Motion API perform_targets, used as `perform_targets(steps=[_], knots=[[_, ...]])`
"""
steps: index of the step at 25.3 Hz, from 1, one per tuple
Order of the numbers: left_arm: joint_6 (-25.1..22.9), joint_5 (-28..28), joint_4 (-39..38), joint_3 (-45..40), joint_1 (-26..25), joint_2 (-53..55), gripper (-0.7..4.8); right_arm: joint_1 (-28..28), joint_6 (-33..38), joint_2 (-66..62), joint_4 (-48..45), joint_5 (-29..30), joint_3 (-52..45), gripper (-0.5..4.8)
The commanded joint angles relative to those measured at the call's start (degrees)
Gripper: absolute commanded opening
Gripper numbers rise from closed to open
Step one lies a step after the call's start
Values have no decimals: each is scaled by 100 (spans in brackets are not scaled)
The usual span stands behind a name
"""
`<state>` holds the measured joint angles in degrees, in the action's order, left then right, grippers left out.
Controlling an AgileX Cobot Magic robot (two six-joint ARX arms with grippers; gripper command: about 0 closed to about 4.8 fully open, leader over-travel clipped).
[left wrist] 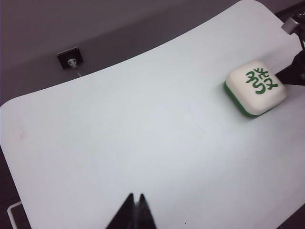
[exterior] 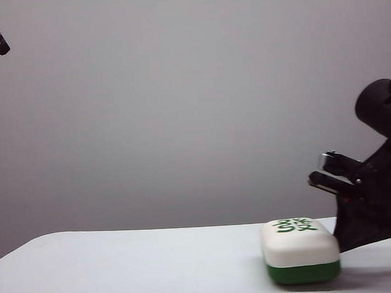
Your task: Move the foam mahjong from the right side of the table to the left side of the table.
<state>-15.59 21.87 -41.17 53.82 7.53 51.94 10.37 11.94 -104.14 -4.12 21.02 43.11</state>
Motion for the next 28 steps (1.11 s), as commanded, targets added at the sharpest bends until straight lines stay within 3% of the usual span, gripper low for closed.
perform_targets(steps=[1, 5, 14, 28], knots=[[15, 24, -52, 31, 0, -42, -5, 155, 280, -197, -59, 52, 219, -5], [15, 22, -247, 31, 0, -136, -5, 433, 509, -407, -39, 247, 507, -5], [17, 24, -772, 31, 0, -374, -5, 1318, 807, -758, 0, 144, 1036, -5], [15, -22, -1884, 33, -2, -1045, -5, 2199, 1266, -1187, -72, 13, 1670, -5]])
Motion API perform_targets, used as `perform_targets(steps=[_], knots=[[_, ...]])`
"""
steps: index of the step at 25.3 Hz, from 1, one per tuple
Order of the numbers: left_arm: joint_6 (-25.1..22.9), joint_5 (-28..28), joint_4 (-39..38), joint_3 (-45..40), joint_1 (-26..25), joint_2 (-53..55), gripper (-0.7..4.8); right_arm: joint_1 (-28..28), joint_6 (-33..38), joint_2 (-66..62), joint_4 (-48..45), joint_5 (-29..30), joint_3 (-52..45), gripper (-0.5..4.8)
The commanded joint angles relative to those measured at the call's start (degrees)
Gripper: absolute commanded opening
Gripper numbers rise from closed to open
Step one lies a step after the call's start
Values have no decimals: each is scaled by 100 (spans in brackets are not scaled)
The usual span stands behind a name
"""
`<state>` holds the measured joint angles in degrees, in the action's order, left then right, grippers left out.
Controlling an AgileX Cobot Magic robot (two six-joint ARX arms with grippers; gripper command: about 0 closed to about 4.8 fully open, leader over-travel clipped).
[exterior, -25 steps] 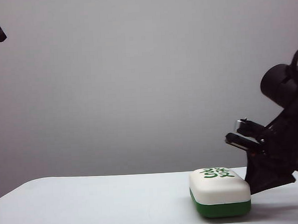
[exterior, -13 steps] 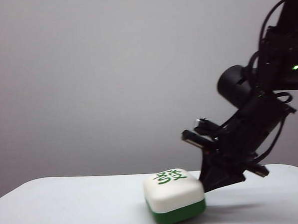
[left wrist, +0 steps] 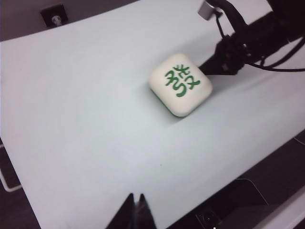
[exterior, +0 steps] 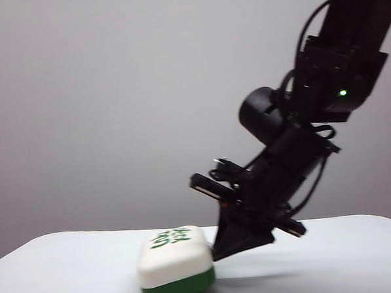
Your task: Move the foam mahjong from the right side of the table to the left side of the table.
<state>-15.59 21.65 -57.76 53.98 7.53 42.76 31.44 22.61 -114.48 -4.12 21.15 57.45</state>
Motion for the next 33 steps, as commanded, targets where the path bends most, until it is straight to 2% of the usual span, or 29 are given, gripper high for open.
perform_targets(steps=[1, 5, 14, 21, 27, 33], knots=[[15, 0, -289, 17, -2, -186, -5, 114, 273, -216, -44, 4, 326, -5], [15, 0, -448, 15, -4, -372, -5, 254, 433, -422, 33, 190, 555, -5], [15, 2, -691, 15, -4, -603, -5, 1043, 901, -442, 256, -212, 743, -5], [-15, 2, -702, 15, -4, -603, -5, 1292, 1084, -479, 214, -310, 831, -5], [-13, 4, -693, 15, -4, -603, -5, 1309, 1250, -909, 352, 26, 1578, -5], [-13, 4, -706, 15, -4, -605, -5, 1469, 1410, -1377, 616, 109, 2382, -5]])
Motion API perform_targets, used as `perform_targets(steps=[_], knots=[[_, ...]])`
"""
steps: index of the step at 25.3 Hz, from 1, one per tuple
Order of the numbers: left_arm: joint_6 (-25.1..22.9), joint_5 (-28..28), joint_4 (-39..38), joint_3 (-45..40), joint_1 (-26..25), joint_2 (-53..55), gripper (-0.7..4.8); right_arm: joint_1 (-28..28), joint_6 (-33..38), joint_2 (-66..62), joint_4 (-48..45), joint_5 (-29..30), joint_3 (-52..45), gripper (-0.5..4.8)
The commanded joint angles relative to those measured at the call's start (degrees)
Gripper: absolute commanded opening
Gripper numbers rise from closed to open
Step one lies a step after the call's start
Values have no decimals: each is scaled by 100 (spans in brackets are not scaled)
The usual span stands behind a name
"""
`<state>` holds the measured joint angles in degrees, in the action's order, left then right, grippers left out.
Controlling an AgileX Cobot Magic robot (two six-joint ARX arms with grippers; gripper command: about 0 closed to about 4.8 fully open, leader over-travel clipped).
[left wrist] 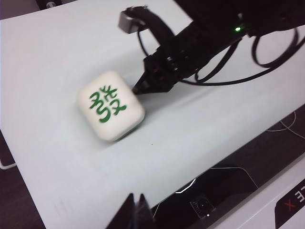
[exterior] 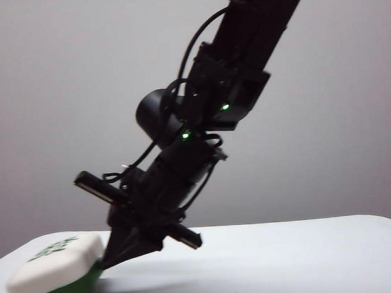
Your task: Move the foam mahjong from the right side of the table to the left side of the table.
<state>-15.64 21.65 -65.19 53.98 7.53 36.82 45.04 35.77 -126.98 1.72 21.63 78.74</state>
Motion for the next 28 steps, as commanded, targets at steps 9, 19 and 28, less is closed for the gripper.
perform_targets(steps=[9, 19, 28], knots=[[-9, 2, -74, 15, -4, -39, -5, 339, 197, -249, 146, -31, 466, -5], [-7, -2, -122, 15, -4, -50, -5, 271, 166, -240, 350, -535, 472, -5], [-2, -1049, -474, 17, -4, -48, -5, 90, -1163, 649, 1685, -903, 470, -5]])
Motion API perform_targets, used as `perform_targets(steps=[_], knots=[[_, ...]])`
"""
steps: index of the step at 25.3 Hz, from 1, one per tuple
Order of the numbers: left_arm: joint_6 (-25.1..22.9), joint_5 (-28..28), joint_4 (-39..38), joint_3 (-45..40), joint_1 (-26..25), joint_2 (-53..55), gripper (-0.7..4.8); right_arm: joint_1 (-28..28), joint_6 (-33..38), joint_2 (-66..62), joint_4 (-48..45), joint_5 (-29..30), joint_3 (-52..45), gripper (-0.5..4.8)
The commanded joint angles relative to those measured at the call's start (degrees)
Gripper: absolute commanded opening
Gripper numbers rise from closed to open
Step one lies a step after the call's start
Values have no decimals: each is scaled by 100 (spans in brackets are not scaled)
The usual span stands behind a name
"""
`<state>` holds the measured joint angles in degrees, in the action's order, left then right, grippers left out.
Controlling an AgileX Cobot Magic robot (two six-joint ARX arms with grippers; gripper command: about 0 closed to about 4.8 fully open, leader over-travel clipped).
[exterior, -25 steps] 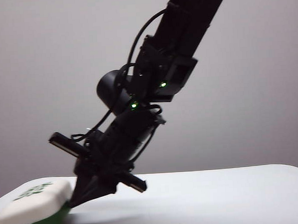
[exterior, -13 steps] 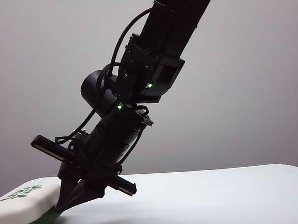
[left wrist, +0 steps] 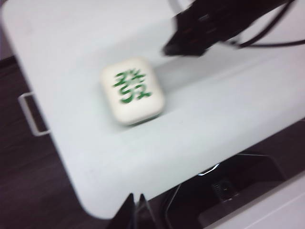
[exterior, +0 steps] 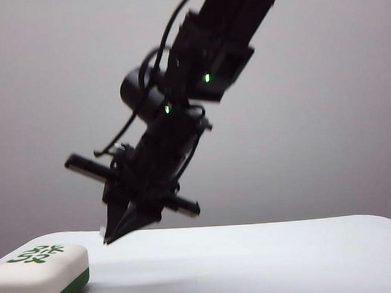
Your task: Move the foam mahjong from the right side of the table to the left side of the table.
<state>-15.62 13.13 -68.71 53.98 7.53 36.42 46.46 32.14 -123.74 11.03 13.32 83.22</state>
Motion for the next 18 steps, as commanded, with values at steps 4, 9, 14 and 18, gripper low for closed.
perform_targets(steps=[4, 9, 14, 18], knots=[[-2, -199, -280, 15, -4, -9, -5, -138, -1410, 789, 1349, -562, -2, -5], [-4, -330, -254, 15, -4, -9, -5, -295, -1593, 1676, 1342, -575, -463, -5], [157, -433, 356, 9, -7, -9, -5, -737, -1598, 3165, 861, -595, -1456, -5], [262, -437, 901, 0, -4, -11, -5, -1381, -1587, 4522, 164, -710, -2583, -5]])
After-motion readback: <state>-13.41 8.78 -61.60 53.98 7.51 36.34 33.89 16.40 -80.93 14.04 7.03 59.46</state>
